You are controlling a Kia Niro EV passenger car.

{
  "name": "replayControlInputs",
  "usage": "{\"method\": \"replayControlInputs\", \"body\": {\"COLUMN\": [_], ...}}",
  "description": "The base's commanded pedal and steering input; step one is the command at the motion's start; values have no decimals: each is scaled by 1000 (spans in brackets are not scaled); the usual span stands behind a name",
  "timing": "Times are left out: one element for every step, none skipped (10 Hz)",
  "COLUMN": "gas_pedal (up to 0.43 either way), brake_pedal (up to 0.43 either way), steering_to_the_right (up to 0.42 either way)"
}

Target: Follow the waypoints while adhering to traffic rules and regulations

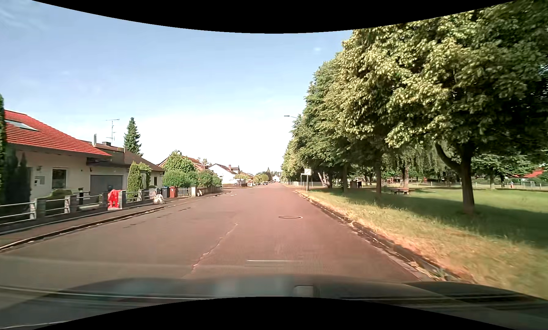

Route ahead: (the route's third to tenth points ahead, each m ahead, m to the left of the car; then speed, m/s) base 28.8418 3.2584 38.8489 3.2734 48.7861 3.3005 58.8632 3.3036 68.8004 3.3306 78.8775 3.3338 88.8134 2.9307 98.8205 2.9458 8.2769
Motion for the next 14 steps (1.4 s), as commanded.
{"method": "replayControlInputs", "body": {"gas_pedal": [118, 130, 130, 138, 138, 138, 138, 138, 138, 138, 138, 138, 130, 130], "brake_pedal": [0, 0, 0, 0, 0, 0, 0, 0, 0, 0, 0, 0, 0, 0], "steering_to_the_right": [-8, -8, -9, -10, -11, -11, -11, -11, -11, -11, -11, -10, -10, -10]}}
